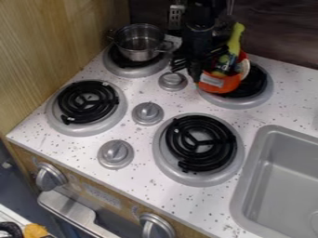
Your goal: Put the pot in the top right burner
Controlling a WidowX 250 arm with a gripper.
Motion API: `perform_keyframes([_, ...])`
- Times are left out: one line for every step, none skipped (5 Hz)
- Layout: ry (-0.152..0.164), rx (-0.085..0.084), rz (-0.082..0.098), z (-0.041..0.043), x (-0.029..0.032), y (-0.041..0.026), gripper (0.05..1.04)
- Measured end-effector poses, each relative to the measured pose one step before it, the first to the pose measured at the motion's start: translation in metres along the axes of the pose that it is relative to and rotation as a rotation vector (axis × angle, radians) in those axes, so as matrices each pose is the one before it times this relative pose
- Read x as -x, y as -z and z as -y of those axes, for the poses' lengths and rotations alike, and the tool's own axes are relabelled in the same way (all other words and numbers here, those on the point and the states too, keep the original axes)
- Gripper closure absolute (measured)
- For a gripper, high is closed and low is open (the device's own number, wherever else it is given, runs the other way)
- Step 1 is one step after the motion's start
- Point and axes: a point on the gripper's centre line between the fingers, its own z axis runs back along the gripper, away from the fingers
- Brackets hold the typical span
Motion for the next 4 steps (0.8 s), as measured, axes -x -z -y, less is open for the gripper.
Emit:
perform_keyframes([0.0298, 0.0172, 0.0135, 0.01091, -0.0058, 0.00176, 1.005])
perform_keyframes([0.014, 0.008, 0.0113, 0.00826, 0.00496, 0.00053, 1.005])
perform_keyframes([-0.0029, 0.0148, 0.0018, 0.00708, 0.00198, 0.00559, 1.005])
perform_keyframes([-0.0029, 0.0361, -0.004, 0.00304, 0.0038, 0.0038, 0.979])
